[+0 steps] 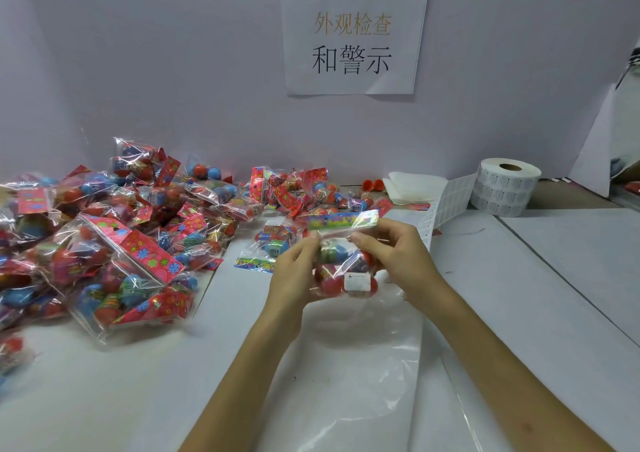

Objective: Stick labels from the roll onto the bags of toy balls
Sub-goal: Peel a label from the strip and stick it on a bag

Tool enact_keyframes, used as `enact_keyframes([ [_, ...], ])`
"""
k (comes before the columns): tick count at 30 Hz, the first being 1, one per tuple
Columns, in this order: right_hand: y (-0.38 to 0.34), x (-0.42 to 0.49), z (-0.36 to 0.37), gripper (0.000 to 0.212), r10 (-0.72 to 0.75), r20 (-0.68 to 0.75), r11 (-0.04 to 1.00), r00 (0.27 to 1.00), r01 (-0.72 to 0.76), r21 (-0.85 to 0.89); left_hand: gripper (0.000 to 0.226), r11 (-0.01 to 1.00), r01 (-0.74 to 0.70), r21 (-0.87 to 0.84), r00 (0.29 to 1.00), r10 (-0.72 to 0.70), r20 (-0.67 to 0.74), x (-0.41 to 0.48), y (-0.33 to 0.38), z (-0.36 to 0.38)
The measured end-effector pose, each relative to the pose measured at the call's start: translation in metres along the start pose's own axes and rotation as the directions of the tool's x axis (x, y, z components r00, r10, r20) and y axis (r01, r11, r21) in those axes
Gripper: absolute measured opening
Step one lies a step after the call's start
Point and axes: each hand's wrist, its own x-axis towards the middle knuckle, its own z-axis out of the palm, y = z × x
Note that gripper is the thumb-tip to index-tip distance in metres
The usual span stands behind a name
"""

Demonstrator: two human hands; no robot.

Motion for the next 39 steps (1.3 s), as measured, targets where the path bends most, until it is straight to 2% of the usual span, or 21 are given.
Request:
enact_keyframes([
  [2,0.001,0.002,-0.003,0.005,0.028,-0.066,0.997,0.997,-0.023,0.079,0.039,1.000,0.026,-0.011,0.996,-0.024,0.091,0.000,0.000,-0.002],
  [4,0.001,0.003,-0.007,0.009,0.068,-0.094,0.982,0.993,-0.050,0.181,0.052,0.992,0.111,-0.062,0.977,-0.097,0.191,0.000,0.000,-0.004],
  [6,0.000,0.004,-0.011,0.014,0.048,-0.054,0.964,0.997,-0.033,0.262,0.064,0.964,0.223,-0.142,0.950,-0.183,0.254,0.001,-0.001,-0.006],
  [8,-0.001,0.005,-0.013,0.033,0.003,0.017,0.948,1.000,-0.008,0.319,0.062,0.935,0.292,-0.202,0.928,-0.225,0.297,0.001,-0.002,-0.007],
  [10,0.001,0.005,-0.012,0.055,-0.060,0.062,0.943,0.996,0.036,0.330,0.053,0.915,0.283,-0.288,0.933,-0.193,0.304,0.001,-0.002,-0.007],
  [11,0.003,0.005,-0.012,0.059,-0.090,0.070,0.943,0.993,0.063,0.327,0.049,0.904,0.264,-0.337,0.941,-0.165,0.295,0.001,-0.002,-0.008],
  [13,0.007,0.006,-0.012,0.054,-0.125,0.080,0.940,0.989,0.092,0.328,0.046,0.875,0.240,-0.419,0.954,-0.134,0.267,0.003,-0.003,-0.010],
  [16,0.012,0.009,-0.013,0.055,-0.110,0.087,0.939,0.990,0.075,0.335,0.055,0.851,0.229,-0.472,0.965,-0.136,0.223,0.005,-0.001,-0.014],
  [20,0.011,0.012,-0.013,0.060,0.014,0.030,0.931,0.999,-0.024,0.365,0.064,0.905,0.143,-0.401,0.984,-0.085,0.159,0.006,-0.003,-0.014],
  [22,0.009,0.015,-0.014,0.039,0.123,-0.016,0.911,0.992,-0.107,0.398,0.061,0.920,0.092,-0.382,0.994,-0.060,0.095,0.009,-0.004,-0.015],
  [23,0.008,0.015,-0.015,0.029,0.194,0.009,0.883,0.981,-0.179,0.434,0.059,0.922,0.070,-0.381,0.997,-0.047,0.067,0.011,-0.005,-0.016],
  [25,0.007,0.015,-0.018,0.037,0.298,0.122,0.841,0.947,-0.320,0.435,0.057,0.930,0.035,-0.367,0.999,-0.027,0.027,0.013,-0.005,-0.018],
  [26,0.007,0.015,-0.019,0.040,0.307,0.177,0.853,0.935,-0.353,0.385,0.057,0.937,0.022,-0.350,1.000,-0.016,0.021,0.013,-0.006,-0.018],
  [29,0.008,0.011,-0.015,0.035,0.251,0.234,0.925,0.939,-0.304,0.229,0.063,0.945,0.017,-0.327,0.999,-0.003,0.042,0.011,-0.005,-0.016],
  [33,0.010,0.008,-0.013,0.026,0.187,0.164,0.955,0.969,-0.218,0.203,0.062,0.941,0.052,-0.334,0.993,-0.011,0.122,0.010,-0.006,-0.015],
  [36,0.006,0.008,-0.015,0.025,0.160,0.118,0.963,0.980,-0.181,0.200,0.053,0.975,0.048,-0.217,0.983,-0.007,0.184,0.005,-0.004,-0.013],
  [39,0.006,0.009,-0.017,0.022,0.154,0.099,0.966,0.983,-0.171,0.195,0.047,0.996,0.016,-0.085,0.988,-0.002,0.153,0.000,-0.002,-0.010],
])
